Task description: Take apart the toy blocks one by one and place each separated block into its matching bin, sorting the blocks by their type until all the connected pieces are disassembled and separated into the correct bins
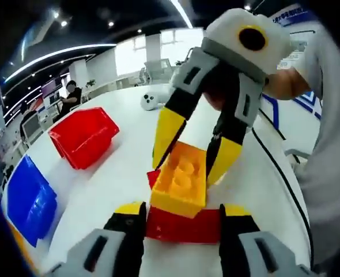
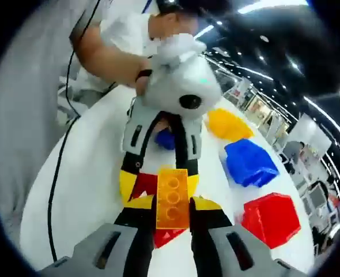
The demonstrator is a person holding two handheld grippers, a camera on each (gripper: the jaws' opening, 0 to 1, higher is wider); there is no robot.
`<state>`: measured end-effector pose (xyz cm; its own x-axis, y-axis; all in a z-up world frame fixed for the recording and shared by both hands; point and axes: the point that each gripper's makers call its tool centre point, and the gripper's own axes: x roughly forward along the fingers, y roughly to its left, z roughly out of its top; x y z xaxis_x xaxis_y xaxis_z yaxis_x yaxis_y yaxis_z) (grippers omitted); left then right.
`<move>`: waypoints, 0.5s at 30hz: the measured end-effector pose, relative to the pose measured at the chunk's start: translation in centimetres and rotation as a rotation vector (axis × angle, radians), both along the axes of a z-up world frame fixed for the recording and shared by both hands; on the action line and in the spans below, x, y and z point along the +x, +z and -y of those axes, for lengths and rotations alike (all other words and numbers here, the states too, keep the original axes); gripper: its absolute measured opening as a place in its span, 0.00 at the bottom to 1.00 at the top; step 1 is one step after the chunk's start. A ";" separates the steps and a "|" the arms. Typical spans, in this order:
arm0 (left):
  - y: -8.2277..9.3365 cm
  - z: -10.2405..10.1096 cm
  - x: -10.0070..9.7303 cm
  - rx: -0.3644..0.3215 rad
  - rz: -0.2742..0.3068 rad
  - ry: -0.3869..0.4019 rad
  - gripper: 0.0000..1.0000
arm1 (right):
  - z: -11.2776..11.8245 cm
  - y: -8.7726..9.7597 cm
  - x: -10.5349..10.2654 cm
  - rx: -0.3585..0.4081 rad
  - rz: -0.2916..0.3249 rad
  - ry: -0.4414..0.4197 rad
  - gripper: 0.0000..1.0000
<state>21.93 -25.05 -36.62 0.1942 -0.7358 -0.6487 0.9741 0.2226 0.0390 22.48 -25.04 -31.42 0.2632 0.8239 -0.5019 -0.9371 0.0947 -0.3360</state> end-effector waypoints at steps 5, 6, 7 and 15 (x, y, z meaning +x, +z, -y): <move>0.2 0.0 0.1 -0.031 -0.001 0.012 0.52 | 0.5 1.3 0.8 0.144 -0.145 -0.078 0.23; 0.2 -0.1 0.1 -0.039 0.004 0.019 0.52 | 0.5 1.6 1.0 0.175 -0.167 -0.088 0.23; 0.3 -0.2 0.1 -0.047 0.009 0.026 0.52 | 0.5 2.0 1.3 0.206 -0.189 -0.099 0.23; 4.1 -0.5 0.8 -0.289 0.003 0.168 0.57 | -2.6 8.3 5.5 0.485 -0.297 -0.147 0.24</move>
<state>22.76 -24.51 -32.54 0.3298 -0.8468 -0.4172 0.9230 0.3821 -0.0460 27.98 -22.45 -23.12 0.2975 0.9434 -0.1463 -0.9500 0.3078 0.0530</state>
